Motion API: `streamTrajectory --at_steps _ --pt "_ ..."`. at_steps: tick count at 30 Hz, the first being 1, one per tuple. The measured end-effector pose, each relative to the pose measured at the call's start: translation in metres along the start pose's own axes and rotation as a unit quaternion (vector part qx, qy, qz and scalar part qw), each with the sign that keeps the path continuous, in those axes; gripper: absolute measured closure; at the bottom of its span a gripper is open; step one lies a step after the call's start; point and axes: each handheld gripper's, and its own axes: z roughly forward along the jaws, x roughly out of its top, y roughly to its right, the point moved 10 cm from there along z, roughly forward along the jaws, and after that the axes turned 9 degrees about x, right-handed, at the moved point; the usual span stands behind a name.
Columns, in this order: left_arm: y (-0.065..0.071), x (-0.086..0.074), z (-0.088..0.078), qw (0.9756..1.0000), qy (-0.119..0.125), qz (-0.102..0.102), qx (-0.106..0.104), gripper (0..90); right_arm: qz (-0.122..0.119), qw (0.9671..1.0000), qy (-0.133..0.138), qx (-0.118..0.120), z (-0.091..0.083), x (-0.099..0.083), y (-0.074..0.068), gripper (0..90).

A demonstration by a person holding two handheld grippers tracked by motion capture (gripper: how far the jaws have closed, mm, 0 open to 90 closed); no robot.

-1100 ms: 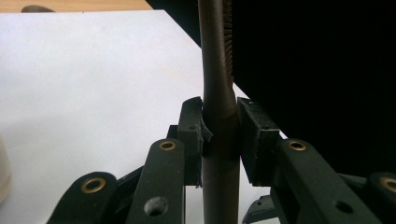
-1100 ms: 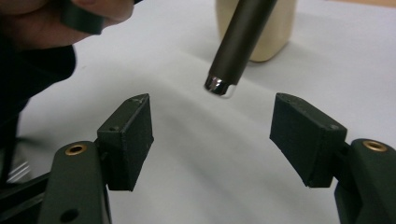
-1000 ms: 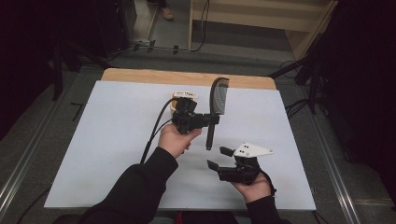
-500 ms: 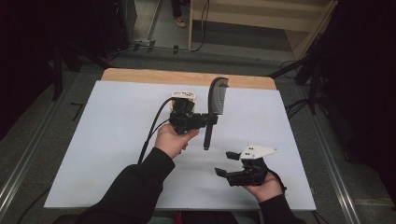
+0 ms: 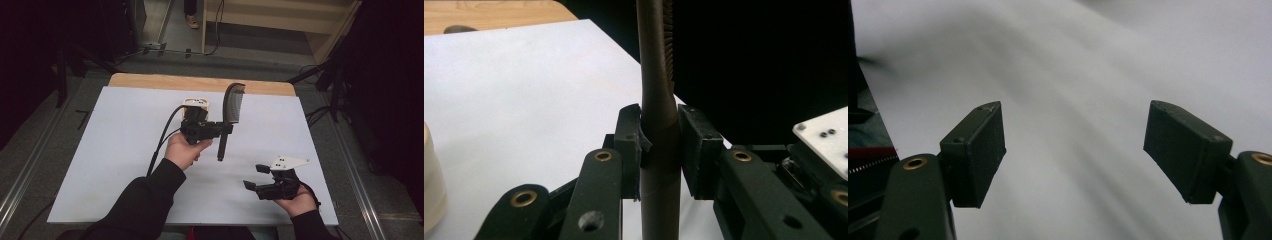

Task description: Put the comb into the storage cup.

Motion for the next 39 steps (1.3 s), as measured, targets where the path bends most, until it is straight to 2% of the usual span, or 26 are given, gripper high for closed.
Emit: streamTrajectory --at_steps 4,10,14,20,25,30,39 --pt "-0.001 0.000 -0.003 1.0000 0.002 0.007 0.002 73.0 0.000 1.0000 -0.007 -0.005 -0.003 -0.004 0.003 22.7" --pt "-0.006 0.002 -0.006 0.9999 0.009 0.006 0.010 72.9 0.005 0.9998 -0.008 -0.019 -0.011 -0.009 0.008 22.7" --pt "-0.008 0.004 -0.009 0.9998 0.017 0.011 0.006 73.0 0.010 0.9997 -0.004 -0.020 -0.015 -0.011 0.010 22.6" --pt "-0.011 0.009 -0.012 0.9994 0.030 0.013 0.013 72.9 0.016 0.9997 -0.001 -0.019 -0.019 -0.013 0.012 22.7" --pt "-0.017 0.015 -0.017 0.9994 0.033 0.003 0.010 73.0 0.017 0.9997 0.005 -0.018 -0.021 -0.013 0.012 22.7" --pt "-0.021 0.022 -0.024 0.9994 0.034 0.006 0.008 72.9 0.019 0.9996 0.007 -0.018 -0.022 -0.012 0.013 22.7" --pt "-0.031 0.036 -0.030 0.9991 0.036 0.012 0.019 73.0 0.018 0.9996 0.008 -0.019 -0.023 -0.012 0.013 22.7"
